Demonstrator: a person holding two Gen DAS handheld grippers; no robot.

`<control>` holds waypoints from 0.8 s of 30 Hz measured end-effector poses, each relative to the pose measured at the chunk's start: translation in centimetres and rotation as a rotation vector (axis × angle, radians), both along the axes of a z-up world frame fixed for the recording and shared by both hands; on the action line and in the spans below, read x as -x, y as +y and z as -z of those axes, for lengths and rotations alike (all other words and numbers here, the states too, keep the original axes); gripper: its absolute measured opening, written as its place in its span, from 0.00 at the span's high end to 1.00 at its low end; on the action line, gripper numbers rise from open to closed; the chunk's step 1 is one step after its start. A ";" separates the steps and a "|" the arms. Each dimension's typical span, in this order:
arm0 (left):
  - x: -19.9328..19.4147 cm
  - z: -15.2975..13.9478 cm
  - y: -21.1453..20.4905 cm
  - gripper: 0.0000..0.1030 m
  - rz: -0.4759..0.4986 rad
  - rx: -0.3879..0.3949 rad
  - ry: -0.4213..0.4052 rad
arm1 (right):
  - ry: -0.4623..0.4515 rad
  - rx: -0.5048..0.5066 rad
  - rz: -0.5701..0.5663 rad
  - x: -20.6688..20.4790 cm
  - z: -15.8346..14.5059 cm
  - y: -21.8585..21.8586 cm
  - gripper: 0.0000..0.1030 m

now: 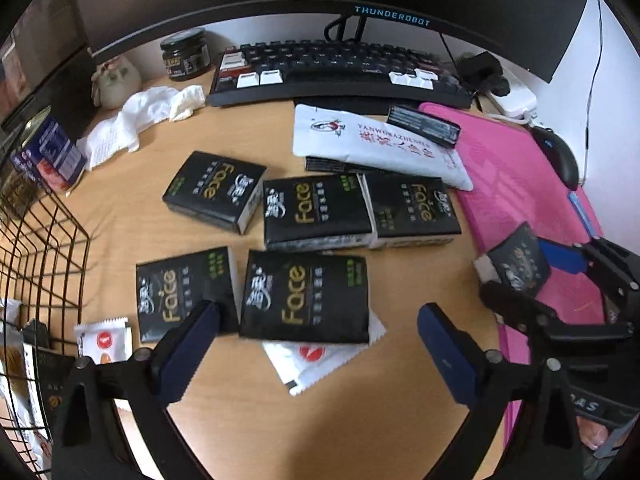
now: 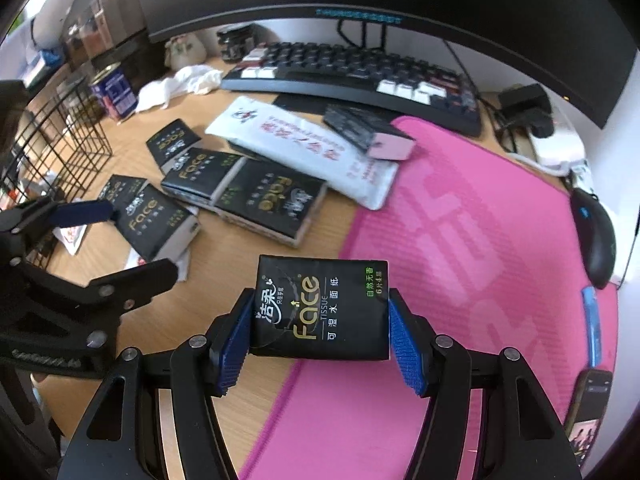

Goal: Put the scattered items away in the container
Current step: 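Grasp another Face pack with the left gripper while the right holds its pack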

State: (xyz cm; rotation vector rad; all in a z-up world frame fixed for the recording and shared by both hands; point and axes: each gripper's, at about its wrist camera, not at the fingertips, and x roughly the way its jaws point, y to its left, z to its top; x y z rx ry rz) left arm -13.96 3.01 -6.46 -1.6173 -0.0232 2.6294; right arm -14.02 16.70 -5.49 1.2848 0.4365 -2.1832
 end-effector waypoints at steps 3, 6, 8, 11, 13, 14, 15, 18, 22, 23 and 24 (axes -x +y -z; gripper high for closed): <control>0.4 0.0 0.5 0.29 0.007 0.075 0.001 | -0.016 0.015 0.007 0.4 0.1 0.6 0.40; 0.5 0.0 0.4 0.32 0.010 0.094 -0.001 | -0.020 0.014 0.006 0.6 0.3 0.7 0.39; 0.5 0.0 0.3 0.33 0.007 0.086 -0.001 | -0.027 0.017 0.004 0.6 0.4 0.7 0.39; 0.2 0.0 0.6 0.33 0.011 0.080 -0.008 | -0.032 0.019 0.000 0.6 0.5 0.6 0.39; -0.1 0.5 1.5 0.33 0.057 0.011 -0.041 | -0.031 0.019 -0.004 0.5 0.5 0.6 0.39; -0.2 0.7 1.9 0.33 0.076 -0.008 -0.052 | -0.029 0.018 -0.005 0.4 0.5 0.5 0.39; -0.3 0.9 2.2 0.33 0.082 0.006 -0.045 | -0.027 0.018 -0.003 0.4 0.4 0.6 0.39; -0.2 0.9 1.9 0.33 0.066 0.016 -0.031 | -0.026 0.026 0.008 0.6 0.2 1.0 0.39; 0.0 1.1 1.2 0.28 0.041 0.038 -0.029 | -0.029 0.026 0.003 0.5 0.2 0.9 0.39; 0.1 1.2 1.0 0.23 0.030 0.043 -0.027 | -0.030 0.023 0.000 0.4 0.3 0.8 0.39; 0.1 1.3 0.8 0.21 0.020 0.039 -0.026 | -0.031 0.020 -0.003 0.4 0.5 0.7 0.39</control>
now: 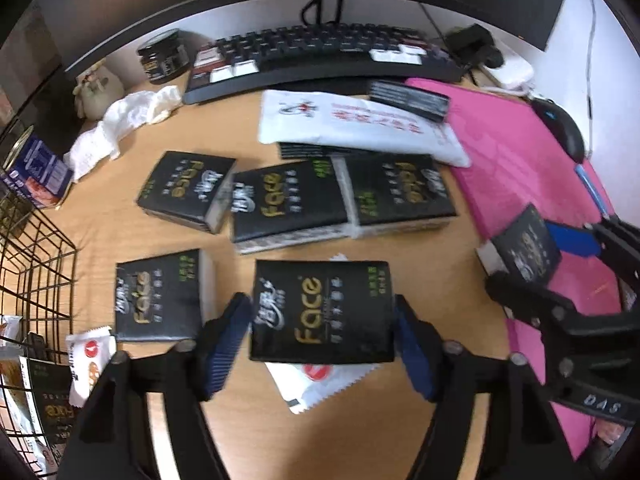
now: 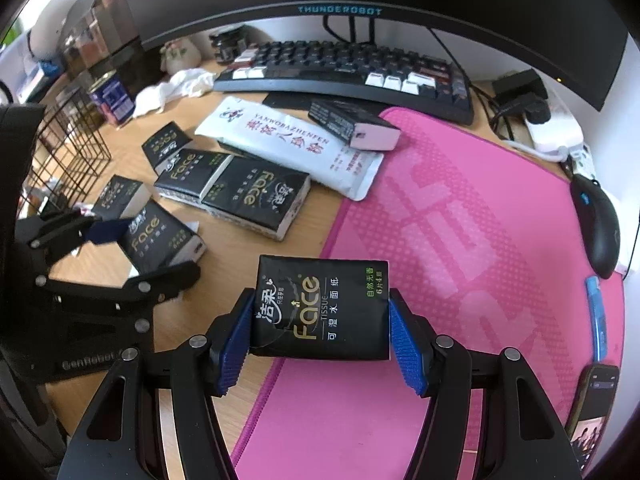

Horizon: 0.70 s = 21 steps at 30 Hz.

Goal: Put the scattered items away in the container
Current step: 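Grasp another Face pack with the left gripper while the right holds its pack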

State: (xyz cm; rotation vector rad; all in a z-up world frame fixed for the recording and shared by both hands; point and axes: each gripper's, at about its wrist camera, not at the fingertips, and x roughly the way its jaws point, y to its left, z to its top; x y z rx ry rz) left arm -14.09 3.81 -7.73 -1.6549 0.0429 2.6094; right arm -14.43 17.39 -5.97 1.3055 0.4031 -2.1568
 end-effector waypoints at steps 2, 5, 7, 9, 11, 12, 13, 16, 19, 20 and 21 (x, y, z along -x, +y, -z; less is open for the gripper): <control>0.1 0.1 -0.2 0.21 -0.005 -0.009 0.005 | -0.007 -0.008 -0.001 0.0 0.4 -0.2 0.39; 0.1 0.1 -0.1 0.24 -0.003 -0.010 0.006 | -0.002 -0.016 0.000 0.1 0.4 -0.2 0.39; 0.0 -0.1 -0.1 0.33 -0.004 -0.008 0.010 | 0.003 -0.019 -0.001 0.1 0.4 -0.2 0.39; 0.0 -0.4 -0.3 0.34 -0.008 -0.030 0.000 | 0.004 -0.019 0.003 0.1 0.3 -0.2 0.39; -0.2 -0.8 -0.7 0.34 -0.006 -0.062 -0.001 | 0.004 -0.010 0.004 0.1 0.1 -0.1 0.39; -0.3 -1.1 -0.7 0.34 -0.006 -0.069 0.002 | 0.006 -0.006 0.003 0.0 -0.1 -0.1 0.39; -0.5 -1.4 -0.8 0.34 -0.007 -0.070 0.009 | 0.008 -0.004 0.001 -0.1 -0.3 -0.2 0.39; -1.3 -2.8 -1.0 0.34 -0.008 -0.062 0.040 | 0.020 -0.003 -0.007 -0.5 -0.9 -0.5 0.40; -2.2 -4.6 -1.4 0.34 -0.007 -0.069 0.073 | 0.031 0.000 -0.018 -1.1 -1.8 -1.1 0.40; -2.5 -5.2 -1.7 0.34 -0.008 -0.073 0.084 | 0.035 0.002 -0.021 -1.3 -2.1 -1.3 0.40; -2.9 -5.8 -2.1 0.34 -0.011 -0.078 0.095 | 0.038 0.005 -0.024 -1.5 -2.4 -1.5 0.40</control>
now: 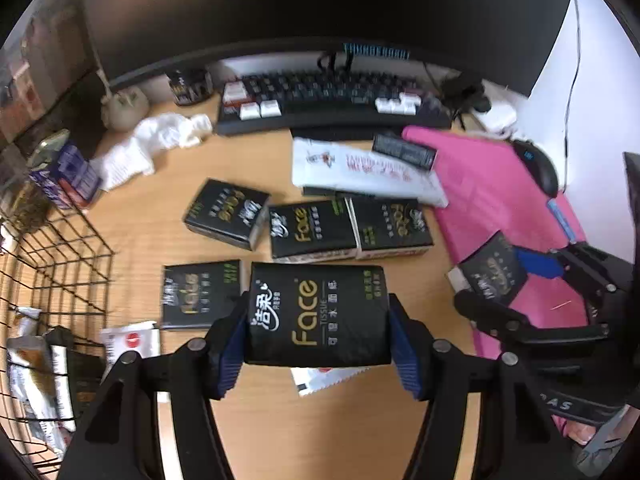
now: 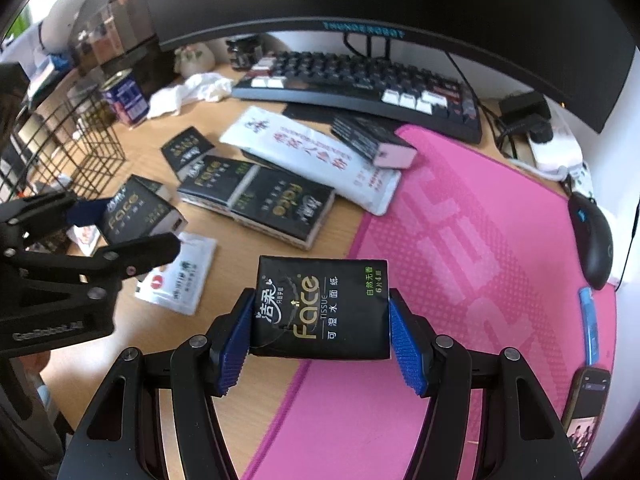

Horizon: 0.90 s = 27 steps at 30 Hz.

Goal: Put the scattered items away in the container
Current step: 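Grasp another Face pack with the left gripper while the right holds its pack, then carry both Face packs over the wire basket and release them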

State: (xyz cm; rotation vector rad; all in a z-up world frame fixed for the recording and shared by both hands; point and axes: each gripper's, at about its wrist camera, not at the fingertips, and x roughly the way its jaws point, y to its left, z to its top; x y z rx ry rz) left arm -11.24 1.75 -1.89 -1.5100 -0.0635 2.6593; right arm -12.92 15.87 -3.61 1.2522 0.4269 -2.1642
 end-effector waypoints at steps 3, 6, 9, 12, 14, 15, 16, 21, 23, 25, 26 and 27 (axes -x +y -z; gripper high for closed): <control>-1.2 -1.9 -1.4 0.34 -0.018 -0.010 0.038 | 0.023 0.009 -0.017 -0.9 -1.5 -1.0 0.40; -2.9 -3.9 -3.0 0.34 -0.048 -0.001 0.081 | 0.051 0.011 -0.041 -1.8 -3.1 -2.3 0.40; -4.8 -6.0 -5.2 0.34 -0.084 0.018 0.129 | 0.084 0.018 -0.087 -3.3 -5.1 -4.5 0.40; -6.4 -7.4 -8.2 0.34 -0.145 0.034 0.154 | 0.123 0.022 -0.150 -5.4 -6.9 -7.5 0.40; -7.6 -7.8 -10.8 0.34 -0.197 0.040 0.159 | 0.126 0.033 -0.216 -7.2 -7.8 -10.4 0.40; -8.2 -7.9 -12.1 0.34 -0.225 0.047 0.160 | 0.122 0.042 -0.251 -8.0 -8.3 -12.0 0.40; -8.9 -7.9 -13.3 0.34 -0.253 0.056 0.160 | 0.118 0.048 -0.286 -8.9 -8.7 -13.6 0.40; -12.2 -7.6 -20.3 0.34 -0.422 0.060 0.153 | 0.117 0.038 -0.419 -12.7 -9.0 -21.3 0.40; -13.1 -7.3 -22.5 0.34 -0.470 0.070 0.148 | 0.096 0.047 -0.467 -13.8 -8.9 -24.0 0.40; -13.7 -6.6 -24.3 0.34 -0.510 0.073 0.131 | 0.079 0.052 -0.490 -14.4 -8.6 -25.9 0.40; -13.8 -6.3 -24.9 0.34 -0.520 0.067 0.123 | 0.077 0.051 -0.496 -14.6 -8.4 -26.7 0.40; -13.9 -6.0 -25.3 0.34 -0.526 0.059 0.118 | 0.074 0.049 -0.502 -14.9 -8.2 -27.4 0.40</control>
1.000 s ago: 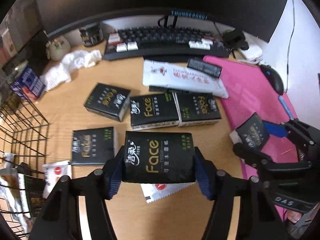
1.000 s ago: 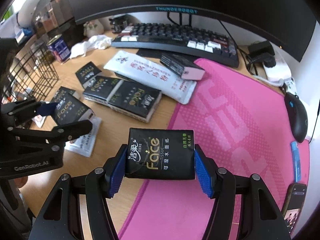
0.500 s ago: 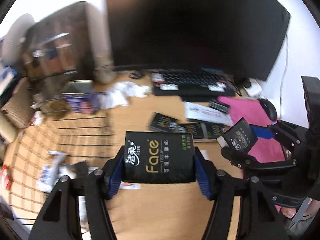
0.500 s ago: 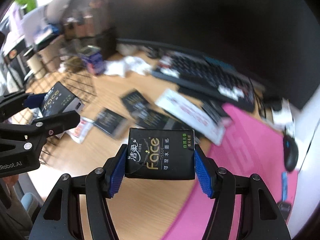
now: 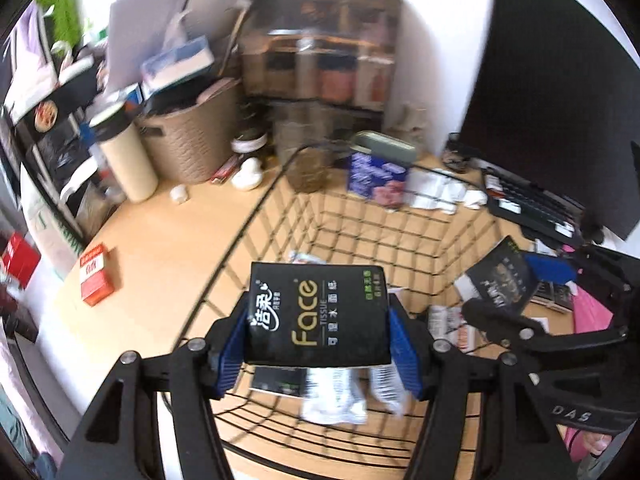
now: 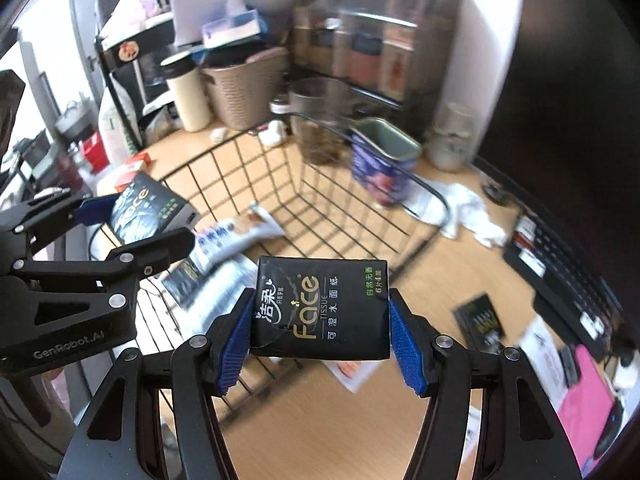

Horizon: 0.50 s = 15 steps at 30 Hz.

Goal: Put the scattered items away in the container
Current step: 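Carry both Face packs over the wire basket and release them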

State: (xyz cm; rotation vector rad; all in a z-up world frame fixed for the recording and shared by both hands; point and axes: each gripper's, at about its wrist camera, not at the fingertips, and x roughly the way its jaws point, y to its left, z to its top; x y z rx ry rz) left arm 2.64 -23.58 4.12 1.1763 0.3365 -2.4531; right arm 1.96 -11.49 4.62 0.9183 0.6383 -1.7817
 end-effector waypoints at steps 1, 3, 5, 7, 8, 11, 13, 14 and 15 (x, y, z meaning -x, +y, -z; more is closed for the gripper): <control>-0.1 0.2 -0.4 0.34 -0.004 -0.006 0.001 | -0.004 -0.002 -0.003 -0.2 0.2 -0.4 0.40; -0.2 0.2 -0.6 0.31 -0.008 -0.006 0.011 | -0.008 -0.007 -0.009 -0.4 0.6 -1.0 0.39; -0.2 0.3 -0.5 0.25 -0.005 -0.004 0.020 | 0.004 -0.004 -0.006 -0.5 0.8 -1.1 0.39; -0.1 0.3 -0.3 0.24 -0.005 0.008 0.020 | -0.010 0.002 0.001 -0.2 1.0 -1.2 0.39; 0.0 0.3 0.0 0.24 0.001 0.014 0.017 | -0.022 0.006 0.000 0.0 1.0 -1.2 0.39; 0.4 0.2 0.6 0.24 0.011 0.024 0.015 | -0.033 0.018 -0.005 0.4 0.9 -0.7 0.39; 0.5 0.0 1.0 0.24 0.023 0.020 0.020 | -0.036 0.024 -0.007 0.5 0.7 -0.1 0.39; 0.5 -0.2 1.3 0.24 0.029 0.014 0.025 | -0.029 0.024 -0.001 0.6 0.6 0.2 0.39; 0.5 -0.3 1.5 0.24 0.035 0.009 0.031 | -0.016 0.020 0.009 0.6 0.5 0.6 0.39</control>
